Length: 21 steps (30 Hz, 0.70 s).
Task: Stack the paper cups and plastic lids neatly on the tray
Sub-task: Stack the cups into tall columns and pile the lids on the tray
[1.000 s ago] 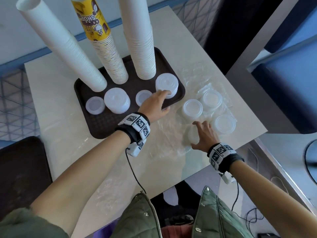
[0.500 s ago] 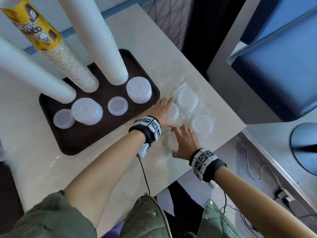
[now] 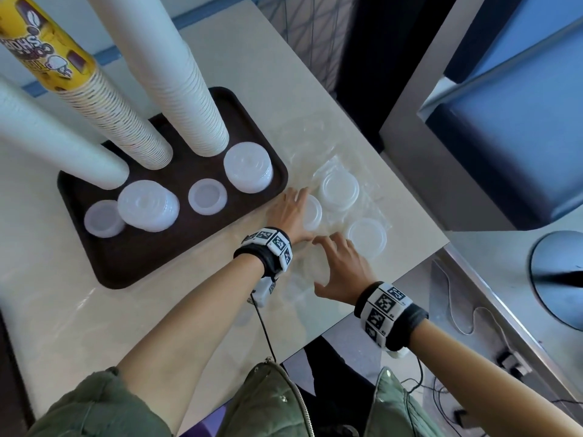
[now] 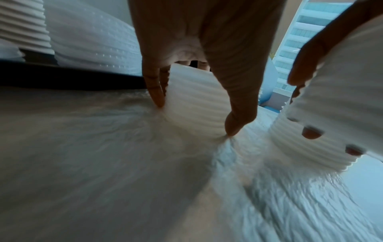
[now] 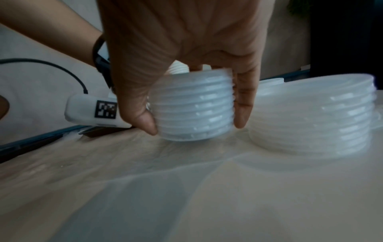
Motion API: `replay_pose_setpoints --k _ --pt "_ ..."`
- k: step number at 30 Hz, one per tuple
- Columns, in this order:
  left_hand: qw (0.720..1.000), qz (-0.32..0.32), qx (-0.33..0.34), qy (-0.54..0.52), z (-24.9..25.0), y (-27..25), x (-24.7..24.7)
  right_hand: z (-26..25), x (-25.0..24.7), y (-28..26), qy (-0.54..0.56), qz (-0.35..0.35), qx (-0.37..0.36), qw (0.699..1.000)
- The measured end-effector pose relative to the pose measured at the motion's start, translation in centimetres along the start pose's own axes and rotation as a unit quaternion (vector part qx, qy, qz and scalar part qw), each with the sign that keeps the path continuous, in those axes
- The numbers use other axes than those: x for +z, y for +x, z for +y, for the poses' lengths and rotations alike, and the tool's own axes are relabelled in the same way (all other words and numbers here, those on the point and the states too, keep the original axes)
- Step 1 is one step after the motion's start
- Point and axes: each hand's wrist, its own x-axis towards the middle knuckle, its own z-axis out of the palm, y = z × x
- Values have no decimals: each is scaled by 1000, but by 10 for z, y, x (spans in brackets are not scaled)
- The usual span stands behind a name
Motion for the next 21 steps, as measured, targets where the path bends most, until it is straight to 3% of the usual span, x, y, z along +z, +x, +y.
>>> replay_pose_setpoints --k 10,15,21 --pt "993 29 -11 -115 -19 -28 -19 -16 -19 7 18 -12 -10 1000" --pt "982 90 -32 -162 -65 -75 -41 -45 -23 28 15 -22 -48 998" --pt "968 151 -113 -167 -136 -141 -44 -99 -13 58 -10 -45 -103 994"
